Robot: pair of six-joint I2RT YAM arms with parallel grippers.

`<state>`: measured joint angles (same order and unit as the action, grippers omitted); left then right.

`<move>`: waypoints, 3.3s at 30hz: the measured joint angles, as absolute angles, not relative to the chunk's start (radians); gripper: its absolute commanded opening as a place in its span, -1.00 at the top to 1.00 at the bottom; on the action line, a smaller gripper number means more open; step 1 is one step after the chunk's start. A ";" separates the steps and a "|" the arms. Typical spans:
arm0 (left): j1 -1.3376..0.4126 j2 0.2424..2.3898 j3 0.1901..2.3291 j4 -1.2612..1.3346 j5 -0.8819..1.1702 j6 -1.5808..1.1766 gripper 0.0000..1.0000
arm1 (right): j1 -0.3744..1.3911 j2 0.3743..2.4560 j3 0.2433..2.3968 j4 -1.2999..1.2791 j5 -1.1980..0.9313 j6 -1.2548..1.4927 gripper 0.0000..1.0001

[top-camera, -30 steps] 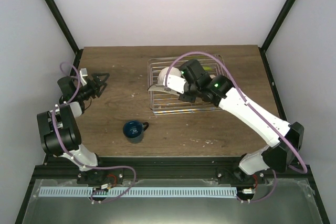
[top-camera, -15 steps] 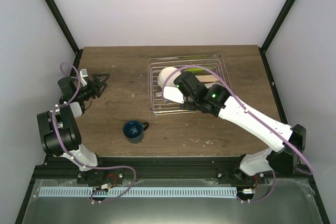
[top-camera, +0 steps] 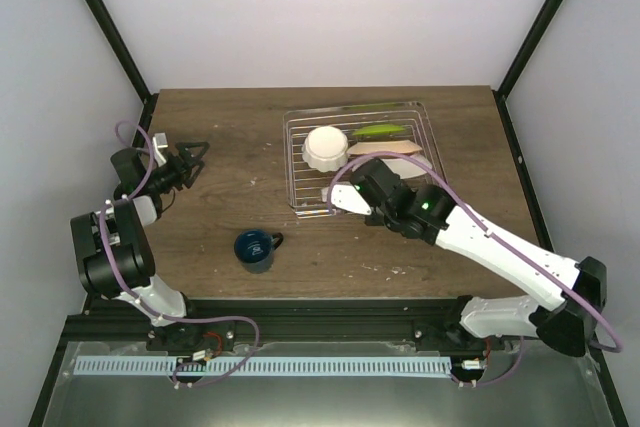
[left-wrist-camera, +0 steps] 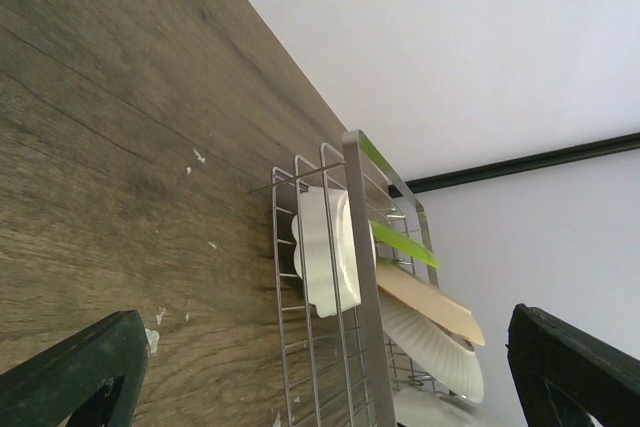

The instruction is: Load the mixed dishes into the dish rack

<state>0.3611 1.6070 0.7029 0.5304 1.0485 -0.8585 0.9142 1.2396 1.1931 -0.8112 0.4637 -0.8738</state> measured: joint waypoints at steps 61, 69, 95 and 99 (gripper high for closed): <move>0.361 1.586 0.703 0.495 1.037 -0.834 -1.00 | 0.602 1.069 0.807 -0.467 0.317 -1.101 0.99; 0.361 1.608 0.703 0.514 1.036 -0.839 -1.00 | 0.535 1.134 0.862 -0.470 0.289 -1.118 0.99; 0.361 1.665 0.713 0.553 1.033 -0.863 -0.99 | 0.440 1.245 0.915 -0.333 0.322 -1.156 -0.18; 0.361 1.665 0.715 0.553 1.034 -0.863 -1.00 | 0.435 1.251 0.911 -0.309 0.340 -1.144 -0.41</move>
